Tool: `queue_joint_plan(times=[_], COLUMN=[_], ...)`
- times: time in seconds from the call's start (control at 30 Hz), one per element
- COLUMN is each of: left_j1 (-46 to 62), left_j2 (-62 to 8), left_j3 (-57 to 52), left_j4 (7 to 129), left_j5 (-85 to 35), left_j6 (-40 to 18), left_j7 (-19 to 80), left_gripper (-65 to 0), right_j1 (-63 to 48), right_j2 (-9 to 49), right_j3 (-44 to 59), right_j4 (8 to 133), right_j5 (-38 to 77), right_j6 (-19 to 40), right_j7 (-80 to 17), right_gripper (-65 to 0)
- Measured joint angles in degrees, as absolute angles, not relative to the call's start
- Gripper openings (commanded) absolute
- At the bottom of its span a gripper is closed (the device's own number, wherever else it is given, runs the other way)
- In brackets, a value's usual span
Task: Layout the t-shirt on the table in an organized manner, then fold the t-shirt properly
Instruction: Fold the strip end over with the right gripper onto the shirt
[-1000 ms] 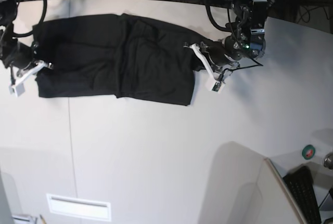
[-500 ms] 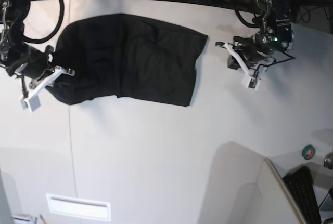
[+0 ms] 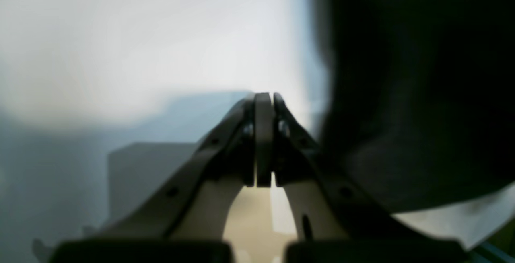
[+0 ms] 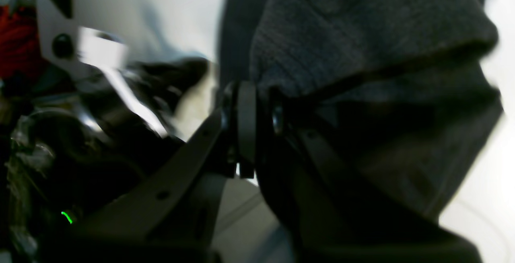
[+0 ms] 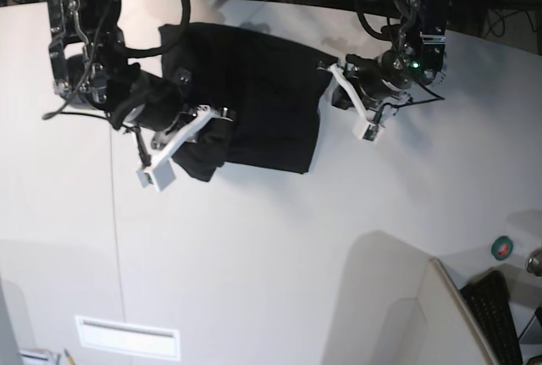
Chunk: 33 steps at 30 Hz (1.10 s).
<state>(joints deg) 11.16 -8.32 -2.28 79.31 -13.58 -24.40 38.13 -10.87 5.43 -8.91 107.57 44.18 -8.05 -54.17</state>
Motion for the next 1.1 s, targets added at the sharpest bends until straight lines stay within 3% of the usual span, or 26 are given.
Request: queue_joint_plan(times=[0.33, 0.5, 0.67, 0.9, 1.1], left_j1=[17.1, 17.2, 17.2, 17.3, 20.7], left_j2=[-8.3, -8.4, -8.4, -8.4, -8.1], left_j3=[-0.3, -0.3, -0.3, -0.5, -9.7], left_j4=[85.1, 85.2, 85.2, 85.2, 89.5], left_j5=[-13.6, -13.5, -13.5, -13.5, -12.7], left_j6=[-24.9, -24.8, -24.8, -24.8, -24.4], left_j7=[39.9, 40.1, 40.1, 40.1, 41.7], left_gripper=[-65.0, -65.0, -65.0, -65.0, -65.0], right_j1=[-5.6, -4.5, -4.3, -1.4, -1.7], right_j2=[5.6, 5.3, 3.9, 4.0, 2.1], right_j3=[-19.0, -23.1, -27.4, -27.2, -27.4], right_j4=[95.0, 94.4, 94.3, 89.6, 86.6], right_j5=[43.9, 43.9, 44.2, 44.4, 44.6], right_j6=[-12.9, -13.1, -16.8, -17.2, -17.2], right_j7=[-44.7, -43.7, -44.0, -43.4, -43.7], right_gripper=[-65.0, -65.0, -65.0, -65.0, -65.0])
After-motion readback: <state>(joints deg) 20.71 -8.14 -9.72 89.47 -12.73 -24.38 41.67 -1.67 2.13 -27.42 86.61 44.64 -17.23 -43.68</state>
